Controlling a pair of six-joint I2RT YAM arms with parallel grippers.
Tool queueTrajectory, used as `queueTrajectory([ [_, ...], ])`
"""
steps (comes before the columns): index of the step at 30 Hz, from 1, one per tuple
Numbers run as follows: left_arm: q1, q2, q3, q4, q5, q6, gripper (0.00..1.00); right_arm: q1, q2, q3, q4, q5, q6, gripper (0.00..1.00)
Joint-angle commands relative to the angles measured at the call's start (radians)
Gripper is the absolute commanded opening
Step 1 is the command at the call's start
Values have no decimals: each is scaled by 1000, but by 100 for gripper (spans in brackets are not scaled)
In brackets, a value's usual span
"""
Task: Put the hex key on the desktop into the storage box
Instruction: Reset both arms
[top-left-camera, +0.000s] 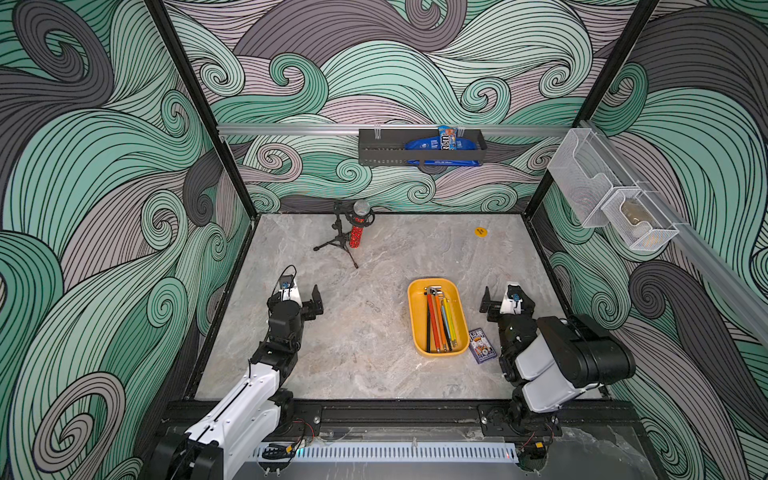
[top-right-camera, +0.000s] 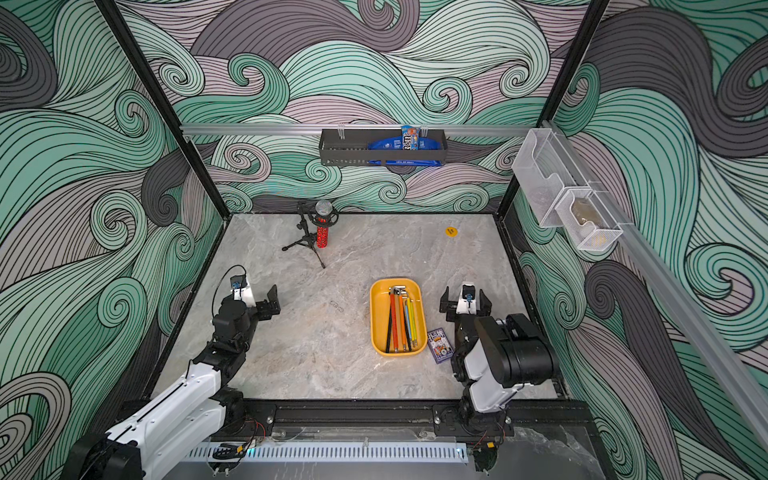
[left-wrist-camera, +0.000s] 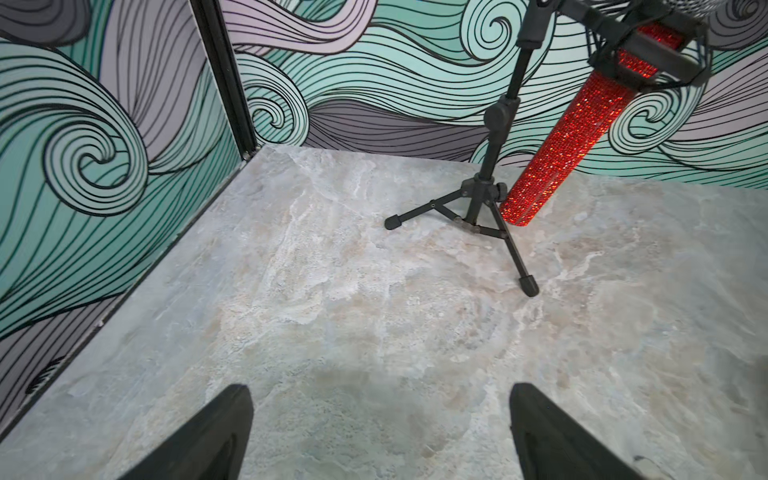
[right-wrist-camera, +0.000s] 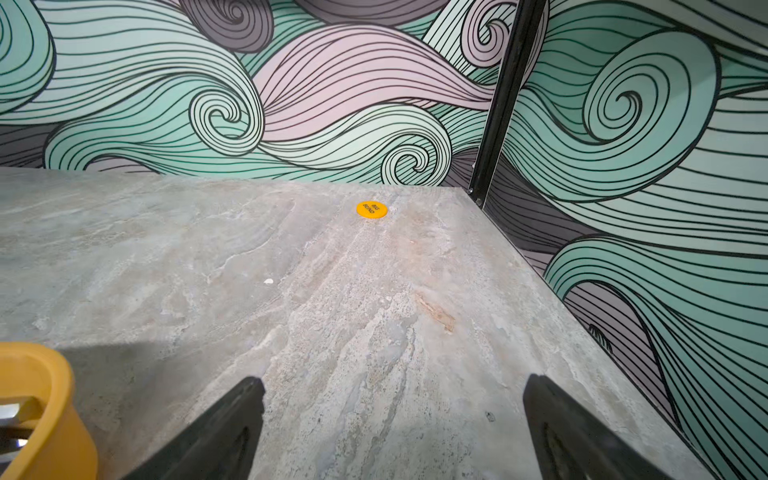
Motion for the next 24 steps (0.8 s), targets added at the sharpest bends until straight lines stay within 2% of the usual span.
queueTrajectory([
  [1,-3,-9,-102,353,-85,121,99,-25,-29,54,93,-33,24,100],
  [3,12,19,-149,456,-75,132,99,-37,-36,84,26,-29,45,100],
  [7,22,101,-115,423,-53,101,99,-61,-45,130,-74,-25,76,100],
  [13,24,265,-98,601,-52,82,99,-61,-45,169,-148,-31,76,100],
  [19,37,395,-66,713,-69,110,99,-62,-42,171,-146,-32,75,100],
  [24,45,522,-10,783,-49,71,99,-64,-36,177,-146,-32,73,100],
])
